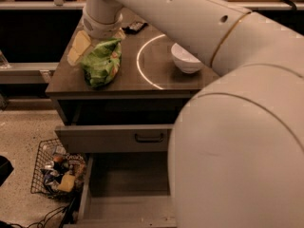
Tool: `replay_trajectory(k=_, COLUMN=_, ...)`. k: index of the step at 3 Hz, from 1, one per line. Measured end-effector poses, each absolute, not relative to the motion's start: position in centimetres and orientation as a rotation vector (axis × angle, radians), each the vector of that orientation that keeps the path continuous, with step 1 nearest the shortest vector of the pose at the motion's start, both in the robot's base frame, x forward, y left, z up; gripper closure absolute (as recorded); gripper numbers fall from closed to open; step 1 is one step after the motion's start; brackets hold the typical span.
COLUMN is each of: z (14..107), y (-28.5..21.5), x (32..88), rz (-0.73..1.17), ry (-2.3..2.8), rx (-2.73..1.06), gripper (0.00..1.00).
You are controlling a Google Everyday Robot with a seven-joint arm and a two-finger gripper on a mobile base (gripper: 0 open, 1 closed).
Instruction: Place green jalapeno chip bag into middle drawer
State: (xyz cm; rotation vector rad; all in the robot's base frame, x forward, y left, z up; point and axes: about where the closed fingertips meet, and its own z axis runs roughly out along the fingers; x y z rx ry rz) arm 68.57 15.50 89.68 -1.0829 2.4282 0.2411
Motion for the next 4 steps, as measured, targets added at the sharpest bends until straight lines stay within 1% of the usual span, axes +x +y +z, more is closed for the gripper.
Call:
replay_trajectory(k=1, z=88.2, y=14.9, x=70.1, rz=0.224, ry=2.533, rx=-0.929, gripper=0.00)
replay_trajectory(k=2, z=86.8, y=13.4, x=70.2, rz=0.182, ry=2.634, rx=-0.782, gripper=0.00)
replay_trajectory(k=3, z=85.0, y=13.3, x=70.1, rz=0.194, ry=2.697, rx=-0.735, gripper=0.14)
replay_trajectory(k=4, z=84.6, y=13.4, x=70.1, rz=0.194, ry=2.702, rx=-0.736, gripper=0.38)
